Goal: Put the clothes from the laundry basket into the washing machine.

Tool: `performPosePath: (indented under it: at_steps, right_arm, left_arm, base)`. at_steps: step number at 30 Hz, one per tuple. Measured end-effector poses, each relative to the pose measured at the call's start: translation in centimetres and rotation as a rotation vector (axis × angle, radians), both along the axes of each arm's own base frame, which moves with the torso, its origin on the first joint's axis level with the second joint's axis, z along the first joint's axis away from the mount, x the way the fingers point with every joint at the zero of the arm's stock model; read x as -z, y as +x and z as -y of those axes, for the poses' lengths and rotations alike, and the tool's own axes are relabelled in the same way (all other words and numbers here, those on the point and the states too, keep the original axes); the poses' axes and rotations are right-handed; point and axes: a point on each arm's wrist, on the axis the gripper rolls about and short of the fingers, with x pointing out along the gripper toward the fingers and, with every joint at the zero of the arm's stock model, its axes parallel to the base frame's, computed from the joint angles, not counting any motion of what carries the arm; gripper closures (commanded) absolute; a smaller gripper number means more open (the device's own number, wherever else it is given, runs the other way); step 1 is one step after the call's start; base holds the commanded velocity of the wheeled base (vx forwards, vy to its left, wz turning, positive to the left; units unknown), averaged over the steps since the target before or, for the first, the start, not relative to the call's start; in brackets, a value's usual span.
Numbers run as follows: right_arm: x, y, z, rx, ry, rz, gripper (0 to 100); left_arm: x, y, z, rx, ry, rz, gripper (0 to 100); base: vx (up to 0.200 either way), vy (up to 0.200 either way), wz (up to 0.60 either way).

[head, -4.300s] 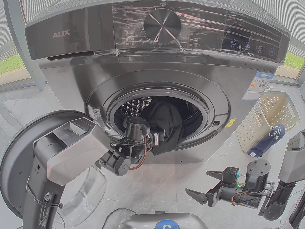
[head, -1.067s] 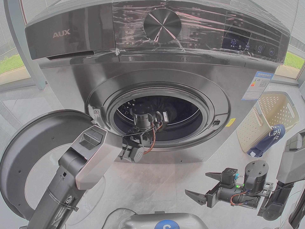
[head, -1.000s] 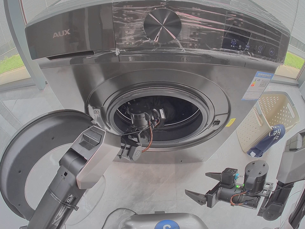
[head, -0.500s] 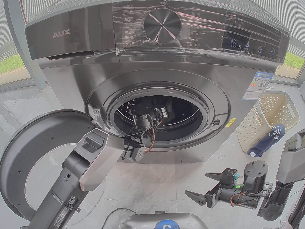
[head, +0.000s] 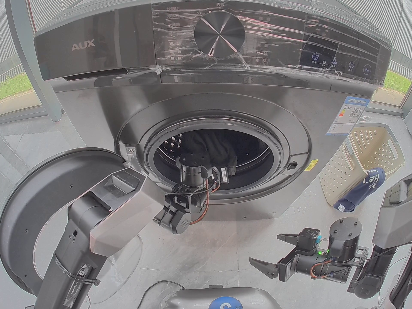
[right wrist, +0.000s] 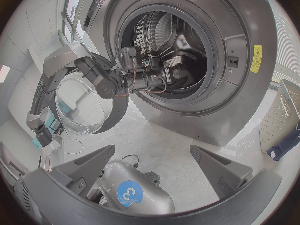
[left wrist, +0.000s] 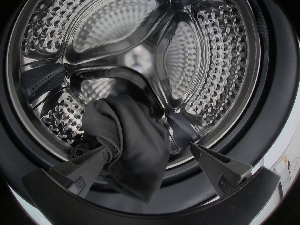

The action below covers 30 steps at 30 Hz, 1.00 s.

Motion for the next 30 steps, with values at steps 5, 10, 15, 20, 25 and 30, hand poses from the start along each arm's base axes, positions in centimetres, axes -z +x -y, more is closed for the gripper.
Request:
performPosePath:
  at_steps: [5, 10, 15, 20, 25, 30]
  right_arm:
    - [0.0, 0.0, -0.1, -0.003, 0.0, 0.001, 0]
    - [0.0, 0.0, -0.1, -0.004, 0.0, 0.001, 0]
    - [0.0, 0.0, -0.1, -0.004, 0.001, 0.001, 0]
    - [0.0, 0.0, -0.1, -0.004, 0.0, 0.0, 0]
    - [0.2, 0.0, -0.1, -0.004, -0.004, -0.005, 0]
    - [0.3, 0.0, -0.2, -0.005, -0.007, -0.009, 0]
  left_arm:
    - [1.6, 0.3, 0.0, 0.015, 0.04, -0.009, 100]
    - [1.6, 1.5, 0.1, 0.01, 0.02, 0.026, 100]
    - [-0.4, 3.0, 0.6, -0.011, -0.07, 0.124, 100]
    - [-1.5, 4.4, 0.3, -0.052, -0.157, 0.208, 100]
    - [-1.0, 4.8, 0.3, -0.058, -0.165, 0.218, 100]
    - [-0.8, 4.8, 0.4, -0.056, -0.17, 0.214, 0]
  base:
    - [0.0, 0.0, 0.0]
    - [0.0, 0.0, 0.0]
    - [0.0, 0.0, 0.0]
    - [0.0, 0.0, 0.0]
    - [0.0, 0.0, 0.0]
    - [0.0, 0.0, 0.0]
